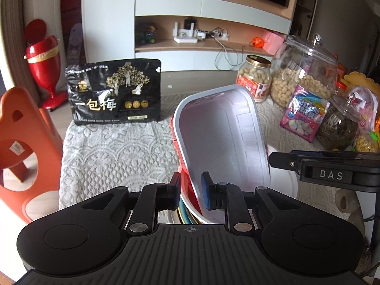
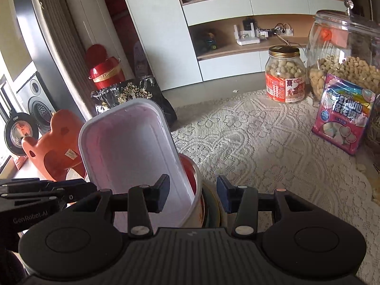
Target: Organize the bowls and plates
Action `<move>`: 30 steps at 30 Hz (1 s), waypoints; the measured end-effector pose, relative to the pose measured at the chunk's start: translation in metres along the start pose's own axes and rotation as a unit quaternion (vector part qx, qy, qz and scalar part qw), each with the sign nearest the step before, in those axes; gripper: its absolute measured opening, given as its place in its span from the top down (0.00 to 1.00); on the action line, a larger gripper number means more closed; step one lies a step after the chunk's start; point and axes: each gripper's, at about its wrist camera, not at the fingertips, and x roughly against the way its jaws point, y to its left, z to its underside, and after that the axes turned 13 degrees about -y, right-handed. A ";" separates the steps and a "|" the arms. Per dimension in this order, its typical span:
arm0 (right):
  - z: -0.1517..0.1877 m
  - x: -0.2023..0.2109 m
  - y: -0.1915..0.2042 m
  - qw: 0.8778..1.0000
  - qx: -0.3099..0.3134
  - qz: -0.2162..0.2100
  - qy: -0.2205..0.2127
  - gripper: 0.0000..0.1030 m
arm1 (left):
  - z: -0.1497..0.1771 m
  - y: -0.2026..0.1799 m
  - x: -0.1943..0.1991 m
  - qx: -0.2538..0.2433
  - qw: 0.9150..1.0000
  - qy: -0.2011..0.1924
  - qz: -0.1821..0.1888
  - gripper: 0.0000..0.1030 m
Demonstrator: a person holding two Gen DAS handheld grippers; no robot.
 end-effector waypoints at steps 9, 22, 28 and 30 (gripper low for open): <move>0.019 0.044 0.004 0.999 0.006 -0.033 -0.026 0.55 | 0.025 -0.014 0.042 0.008 0.999 -0.045 -0.031 0.81; 0.105 0.137 0.000 0.996 0.012 -0.077 -0.031 0.43 | 0.137 -0.093 0.145 0.037 0.980 -0.151 -0.125 0.83; 0.142 0.171 0.002 0.990 0.098 -0.041 -0.092 0.40 | 0.171 -0.124 0.157 0.000 0.983 -0.154 -0.103 0.83; 0.147 0.174 -0.002 0.991 0.092 -0.041 -0.093 0.40 | 0.172 -0.126 0.156 0.002 0.983 -0.153 -0.100 0.83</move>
